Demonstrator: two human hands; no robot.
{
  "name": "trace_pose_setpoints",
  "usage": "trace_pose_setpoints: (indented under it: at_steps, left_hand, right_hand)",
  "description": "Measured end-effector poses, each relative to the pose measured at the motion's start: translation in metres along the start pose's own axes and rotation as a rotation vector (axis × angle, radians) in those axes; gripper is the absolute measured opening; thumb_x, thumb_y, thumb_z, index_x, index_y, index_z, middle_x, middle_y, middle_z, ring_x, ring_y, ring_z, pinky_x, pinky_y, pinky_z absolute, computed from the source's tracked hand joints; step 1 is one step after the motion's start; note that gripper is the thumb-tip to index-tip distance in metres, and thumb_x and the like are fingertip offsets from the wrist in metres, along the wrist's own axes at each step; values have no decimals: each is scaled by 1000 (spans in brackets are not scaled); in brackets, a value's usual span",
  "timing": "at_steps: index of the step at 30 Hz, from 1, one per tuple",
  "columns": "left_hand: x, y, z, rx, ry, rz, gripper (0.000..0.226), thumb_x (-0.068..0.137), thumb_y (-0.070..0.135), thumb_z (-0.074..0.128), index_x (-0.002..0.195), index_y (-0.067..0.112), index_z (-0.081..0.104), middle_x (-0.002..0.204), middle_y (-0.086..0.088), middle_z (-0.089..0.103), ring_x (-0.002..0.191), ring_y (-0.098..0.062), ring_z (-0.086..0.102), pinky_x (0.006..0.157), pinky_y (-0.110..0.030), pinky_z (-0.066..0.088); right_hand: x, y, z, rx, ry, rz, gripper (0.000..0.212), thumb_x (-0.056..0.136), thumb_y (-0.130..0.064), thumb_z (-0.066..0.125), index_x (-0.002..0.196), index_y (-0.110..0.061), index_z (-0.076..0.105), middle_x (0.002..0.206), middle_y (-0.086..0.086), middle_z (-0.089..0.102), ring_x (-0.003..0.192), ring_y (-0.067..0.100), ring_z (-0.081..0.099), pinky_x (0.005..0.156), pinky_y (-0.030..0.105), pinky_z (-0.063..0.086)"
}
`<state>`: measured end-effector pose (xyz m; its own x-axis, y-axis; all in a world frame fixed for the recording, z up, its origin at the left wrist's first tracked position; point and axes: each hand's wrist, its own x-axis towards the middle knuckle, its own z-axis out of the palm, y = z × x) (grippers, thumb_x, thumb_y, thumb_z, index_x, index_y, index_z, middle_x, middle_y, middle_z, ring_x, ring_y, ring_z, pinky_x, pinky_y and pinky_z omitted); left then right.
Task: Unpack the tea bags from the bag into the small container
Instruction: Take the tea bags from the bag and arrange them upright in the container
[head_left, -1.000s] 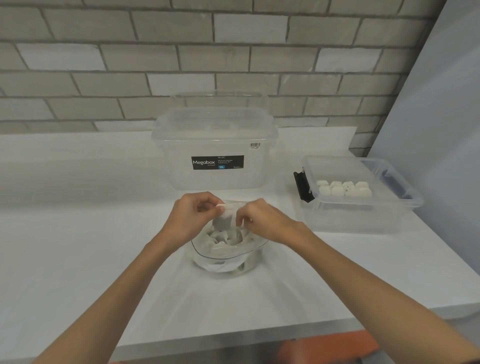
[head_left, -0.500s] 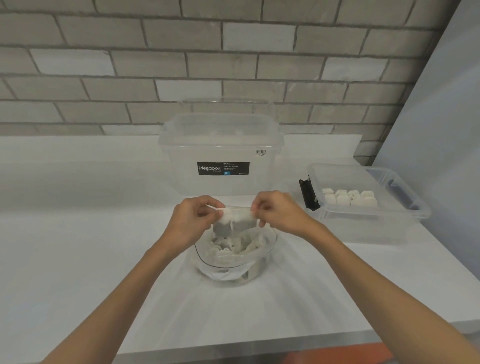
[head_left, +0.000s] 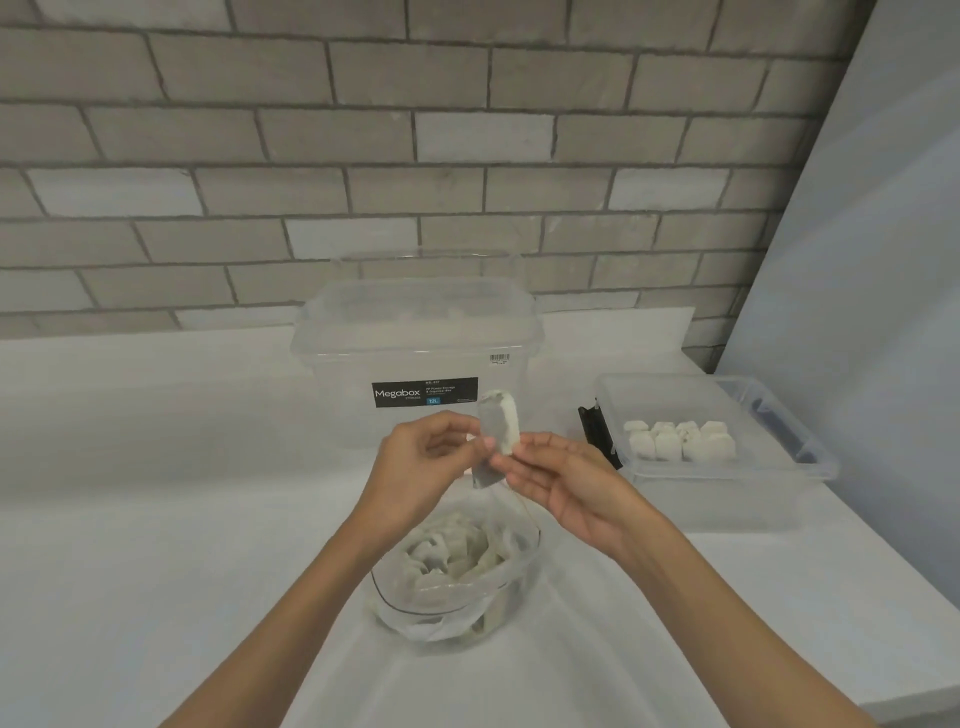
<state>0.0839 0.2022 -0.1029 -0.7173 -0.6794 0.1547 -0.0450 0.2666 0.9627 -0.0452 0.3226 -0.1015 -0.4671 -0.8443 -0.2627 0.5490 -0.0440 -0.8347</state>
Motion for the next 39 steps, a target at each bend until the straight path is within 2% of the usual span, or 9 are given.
trace_pose_setpoints:
  at_steps: [4,7,10,16,24,26,28,31,39]
  left_hand:
    - [22,15,16,54,0,103,2,81,18,75,81,19,73,79,9,73,75,-6,66,75,-23,52]
    - [38,24,32,128,-30,159,8,80,17,76,78,24,72,75,12,71,72,-2,65,72,-17,51]
    - [52,33,53,159,-78,213,5,81,18,76,82,22,73,79,9,72,73,-1,65,70,-13,50]
    - [76,51,100,160,-206,271,6,82,22,75,87,19,75,80,9,73,78,-2,66,70,-12,50]
    - [123,58,147,278,-279,302,17,88,24,68,103,30,64,76,9,72,74,3,63,69,-5,44]
    - [134,57,162,377,-332,310,14,89,22,66,101,30,65,79,10,71,76,1,64,71,-7,47]
    - [142,53,178,489,-386,314,10,88,20,64,88,29,68,80,9,70,79,-6,66,76,-23,55]
    - [150,46,198,649,-553,287,12,84,16,62,82,26,69,83,7,68,84,-14,66,80,-37,56]
    - [158,28,226,1249,-865,276,18,88,6,51,101,12,62,107,-8,56,85,-27,56,84,-35,41]
  right_hand:
    - [-4,-22,-8,-418,105,-238,12,88,-2,62,96,-12,61,91,10,73,82,19,72,67,27,54]
    - [-10,-49,-20,-1055,285,-687,26,88,-11,63,110,-24,61,98,-10,66,82,2,63,72,10,45]
    - [-15,-76,-34,-1308,226,-848,32,92,-20,61,123,-27,59,107,-13,60,89,-2,58,76,2,38]
    - [-17,-115,-70,-1345,287,-878,9,86,-16,70,92,-18,75,86,-6,71,79,5,60,72,6,41]
    - [-8,-157,-129,-1340,409,-683,12,85,-13,71,96,-14,76,71,-11,69,67,1,64,69,2,44]
    - [1,-159,-145,-1435,412,-607,13,87,-10,68,96,-13,76,69,-12,64,64,-5,61,68,-3,39]
    - [10,-159,-160,-1511,409,-560,12,87,-8,67,94,-11,75,71,-10,63,65,-14,57,67,-5,35]
    - [23,-153,-181,-1569,410,-496,13,88,-7,64,94,-13,75,78,-5,66,69,-7,57,66,-3,36]
    - [41,-138,-207,-1606,366,-389,16,86,-4,62,90,-13,74,75,-9,60,66,-4,55,69,9,44]
